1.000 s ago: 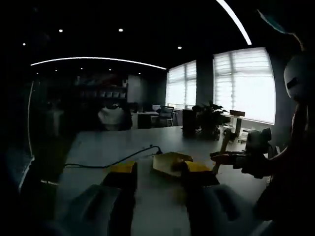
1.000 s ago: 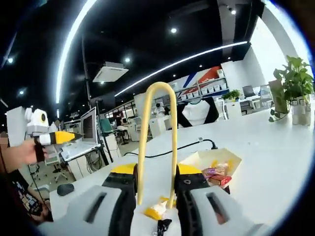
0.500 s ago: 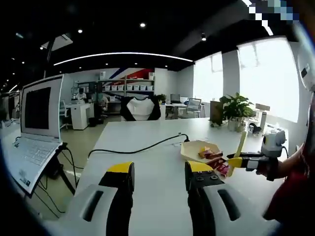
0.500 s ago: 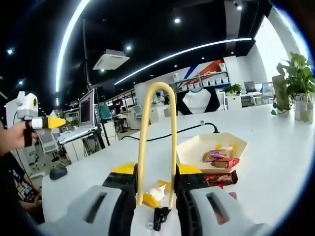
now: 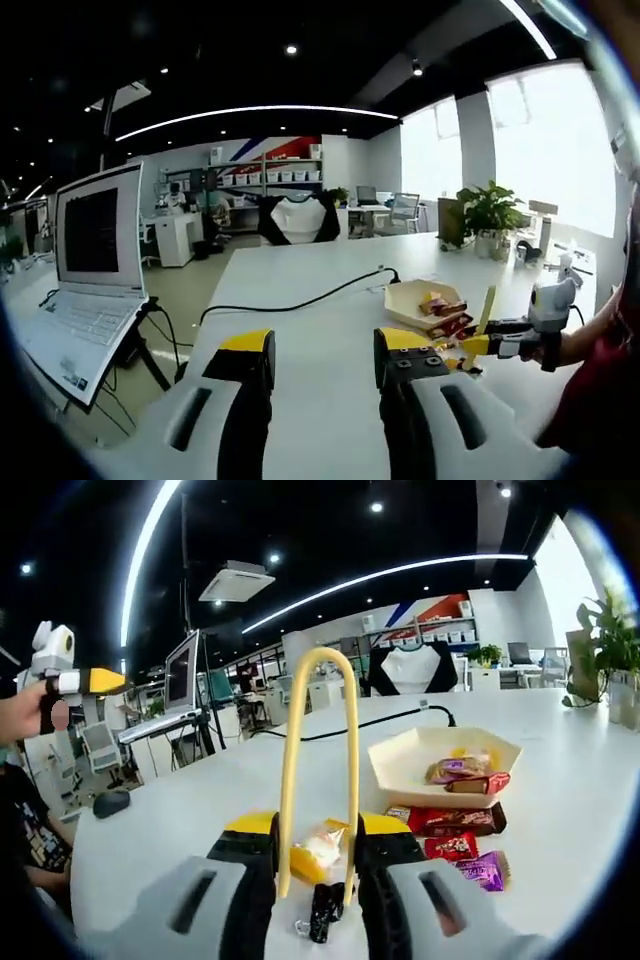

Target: Place the target food into the container with the food tongs after gripping and lifting it, then release it inside without dropping or visibly crushing the food.

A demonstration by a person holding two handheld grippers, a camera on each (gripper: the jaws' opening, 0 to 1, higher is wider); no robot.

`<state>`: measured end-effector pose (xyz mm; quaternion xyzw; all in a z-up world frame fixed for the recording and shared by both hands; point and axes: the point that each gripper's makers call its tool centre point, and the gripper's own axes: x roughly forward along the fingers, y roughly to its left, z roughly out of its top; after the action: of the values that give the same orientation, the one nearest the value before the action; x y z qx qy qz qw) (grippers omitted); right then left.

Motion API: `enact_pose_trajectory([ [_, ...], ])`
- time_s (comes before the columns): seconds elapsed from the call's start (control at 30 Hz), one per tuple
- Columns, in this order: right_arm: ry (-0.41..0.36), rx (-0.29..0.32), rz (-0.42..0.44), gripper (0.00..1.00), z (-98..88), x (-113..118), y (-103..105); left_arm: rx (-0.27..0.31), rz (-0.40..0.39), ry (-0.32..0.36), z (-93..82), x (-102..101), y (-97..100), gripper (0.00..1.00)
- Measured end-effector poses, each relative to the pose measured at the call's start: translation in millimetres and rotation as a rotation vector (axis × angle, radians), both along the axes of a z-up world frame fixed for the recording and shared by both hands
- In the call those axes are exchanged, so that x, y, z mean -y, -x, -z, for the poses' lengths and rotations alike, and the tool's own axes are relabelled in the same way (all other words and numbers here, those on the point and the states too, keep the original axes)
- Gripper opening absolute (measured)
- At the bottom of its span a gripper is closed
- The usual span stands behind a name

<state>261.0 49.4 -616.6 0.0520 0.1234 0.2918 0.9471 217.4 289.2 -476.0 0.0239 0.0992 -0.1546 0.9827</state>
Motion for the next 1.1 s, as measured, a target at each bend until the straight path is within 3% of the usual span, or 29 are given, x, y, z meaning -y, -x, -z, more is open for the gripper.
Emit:
enact_pose_trajectory([
  [0.1, 0.025, -0.009, 0.004, 0.27, 8.7, 2, 1, 0.002, -0.002, -0.004, -1.4, -1, -0.2, 0.42],
  [0.23, 0.058, 0.026, -0.023, 0.26, 7.3, -1, 4, -0.004, -0.002, -0.002, 0.6, -1, -0.2, 0.42],
  [0.27, 0.121, 0.054, -0.037, 0.25, 9.2, -1, 5, -0.007, 0.0, -0.001, 2.1, 0, -0.5, 0.42],
  [0.47, 0.232, 0.117, -0.106, 0.22, 11.9, -7, 16, -0.01, 0.016, 0.002, 4.4, 6, -1.3, 0.41],
  [0.6, 0.229, 0.084, -0.099, 0.18, 10.9, -3, 14, -0.01, 0.021, 0.006, 5.2, 7, -1.5, 0.41],
  [0.67, 0.2, 0.035, -0.089, 0.18, 11.3, 1, 13, -0.01, 0.021, 0.008, 5.4, 7, -1.4, 0.41],
  [0.77, 0.245, 0.045, -0.109, 0.18, 11.8, 6, 15, -0.008, 0.023, 0.005, 4.8, 7, -0.8, 0.41],
  [1.1, 0.245, 0.041, -0.107, 0.17, -2.7, 19, 25, 0.012, 0.035, 0.053, 1.4, 12, -6.3, 0.4],
])
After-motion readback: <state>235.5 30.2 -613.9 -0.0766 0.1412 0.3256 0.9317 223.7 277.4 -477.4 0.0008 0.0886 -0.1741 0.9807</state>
